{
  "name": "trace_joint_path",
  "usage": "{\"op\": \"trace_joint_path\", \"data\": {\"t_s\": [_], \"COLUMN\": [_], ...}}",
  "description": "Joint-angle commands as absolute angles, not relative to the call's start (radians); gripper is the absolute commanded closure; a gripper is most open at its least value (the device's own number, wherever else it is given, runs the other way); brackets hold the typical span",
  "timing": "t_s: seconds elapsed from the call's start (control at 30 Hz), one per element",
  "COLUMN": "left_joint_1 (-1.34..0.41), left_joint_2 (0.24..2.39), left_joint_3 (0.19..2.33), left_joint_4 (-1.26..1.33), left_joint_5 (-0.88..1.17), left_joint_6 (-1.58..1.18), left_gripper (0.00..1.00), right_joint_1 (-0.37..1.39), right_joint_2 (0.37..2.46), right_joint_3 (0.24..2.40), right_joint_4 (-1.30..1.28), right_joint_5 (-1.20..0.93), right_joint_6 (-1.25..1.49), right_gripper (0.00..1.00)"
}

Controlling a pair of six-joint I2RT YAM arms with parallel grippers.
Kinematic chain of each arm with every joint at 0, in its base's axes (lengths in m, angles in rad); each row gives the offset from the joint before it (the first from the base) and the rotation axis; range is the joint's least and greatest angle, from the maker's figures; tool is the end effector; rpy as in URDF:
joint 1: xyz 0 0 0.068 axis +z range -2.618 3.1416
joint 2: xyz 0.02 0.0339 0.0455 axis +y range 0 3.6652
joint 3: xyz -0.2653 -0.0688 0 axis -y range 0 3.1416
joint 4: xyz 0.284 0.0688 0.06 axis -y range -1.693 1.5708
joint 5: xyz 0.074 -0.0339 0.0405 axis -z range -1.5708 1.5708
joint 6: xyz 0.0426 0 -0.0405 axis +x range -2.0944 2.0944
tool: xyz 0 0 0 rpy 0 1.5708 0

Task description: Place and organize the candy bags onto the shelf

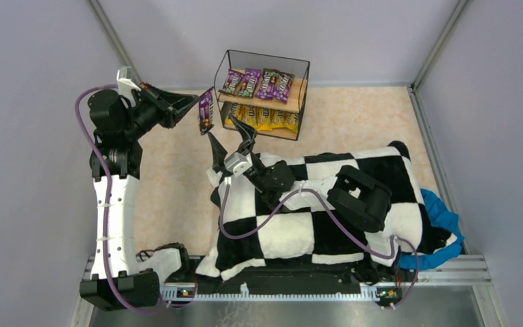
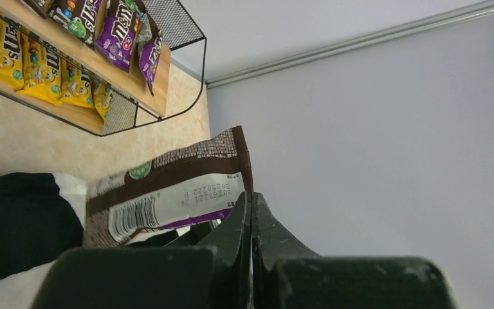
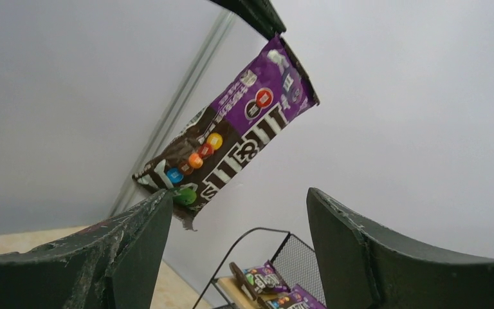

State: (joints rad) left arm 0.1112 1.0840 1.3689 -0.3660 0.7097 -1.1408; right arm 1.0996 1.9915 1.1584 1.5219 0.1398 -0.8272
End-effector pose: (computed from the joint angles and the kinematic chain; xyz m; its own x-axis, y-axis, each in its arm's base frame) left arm 0.2590 0.0010 0.4768 -0.5437 -0.7545 -0.3675 0.1608 0.3361 -0.9280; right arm 0.2111 0.4013 0.2597 0.8088 -0.0180 -0.5878 -0.3519 0.7860 -0.5083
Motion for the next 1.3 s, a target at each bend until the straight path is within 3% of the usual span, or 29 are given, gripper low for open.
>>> {"op": "trace_joint_path", "data": {"t_s": [0.0,0.3,0.5,0.57,0.97,1.13,1.27], "left_joint_1": [0.109,0.108,0.109,0.108,0.108,0.108,0.107], "left_joint_2": [1.064,1.072,1.075,1.076,1.075,1.070,1.075], "left_joint_3": [1.376,1.405,1.404,1.398,1.382,1.370,1.370], "left_joint_4": [-0.320,-0.311,-0.312,-0.311,-0.299,-0.298,-0.296], "left_joint_5": [0.739,0.744,0.742,0.741,0.747,0.744,0.743], "left_joint_6": [-1.167,-1.173,-1.173,-1.173,-1.176,-1.174,-1.173], "left_gripper": [1.00,1.00,1.00,1.00,1.00,1.00,1.00], "right_joint_1": [1.113,1.123,1.127,1.130,1.140,1.140,1.142], "right_joint_2": [2.021,2.045,2.059,2.068,2.085,2.094,2.066], "right_joint_3": [1.247,1.226,1.222,1.237,1.246,1.296,1.287], "right_joint_4": [1.603,1.591,1.590,1.586,1.573,1.595,1.622], "right_joint_5": [0.123,0.130,0.150,0.156,0.164,0.225,0.235], "right_joint_6": [-0.789,-0.795,-0.806,-0.813,-0.838,-0.857,-0.862], "right_gripper": [0.24,0.20,0.02,0.01,0.01,0.17,0.23]}}
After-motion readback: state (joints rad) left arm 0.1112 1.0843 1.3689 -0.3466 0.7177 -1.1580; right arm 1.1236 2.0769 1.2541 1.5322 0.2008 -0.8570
